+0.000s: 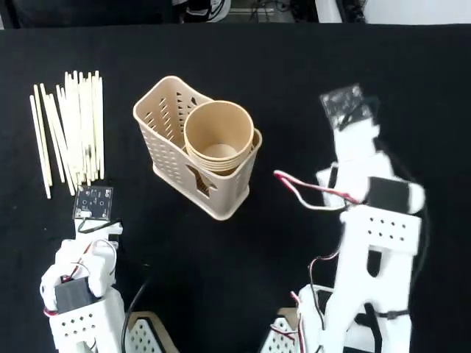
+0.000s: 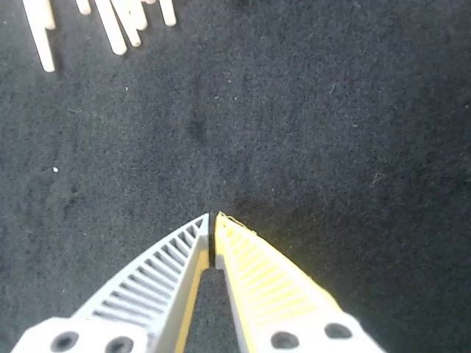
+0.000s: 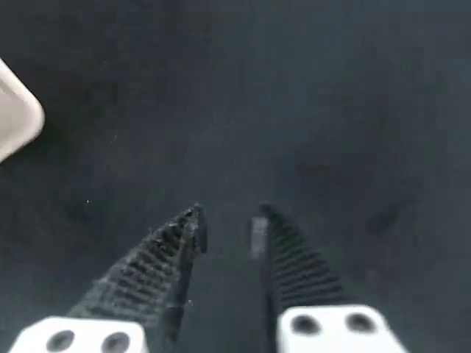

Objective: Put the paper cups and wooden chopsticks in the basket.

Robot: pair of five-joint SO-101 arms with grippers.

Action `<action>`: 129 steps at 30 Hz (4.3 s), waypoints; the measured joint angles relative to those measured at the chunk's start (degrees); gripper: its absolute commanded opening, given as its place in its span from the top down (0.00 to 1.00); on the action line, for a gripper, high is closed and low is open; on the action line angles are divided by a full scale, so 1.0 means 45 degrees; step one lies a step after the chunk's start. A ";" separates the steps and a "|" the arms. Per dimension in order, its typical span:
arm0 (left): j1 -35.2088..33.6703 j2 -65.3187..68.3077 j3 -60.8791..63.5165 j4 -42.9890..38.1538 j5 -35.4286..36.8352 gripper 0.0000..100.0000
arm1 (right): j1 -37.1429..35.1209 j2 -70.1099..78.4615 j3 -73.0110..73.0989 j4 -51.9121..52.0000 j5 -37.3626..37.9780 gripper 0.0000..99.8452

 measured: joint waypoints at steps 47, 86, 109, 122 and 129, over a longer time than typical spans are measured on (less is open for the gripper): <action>-0.3438 1.5844 -1.4437 -0.1934 0.1368 0.82 | -0.0293 0.0000 0.6232 -0.8225 -0.3145 0.99; -0.2579 3.9639 -3.8388 -0.1836 0.3067 0.83 | -0.1563 0.0000 0.6232 -0.8244 -0.3145 0.99; -0.2696 3.9560 -3.9658 0.3048 0.3106 0.97 | -0.1524 0.0000 0.6232 -0.8244 -0.3165 0.99; -0.3184 3.9658 -4.1514 0.6017 0.3184 0.97 | -0.1524 0.0000 0.6232 -0.8244 -0.3165 0.99; -0.3536 3.9267 -4.1748 0.6056 0.3184 0.97 | -0.1524 0.0000 0.6232 -0.8244 -0.3165 0.99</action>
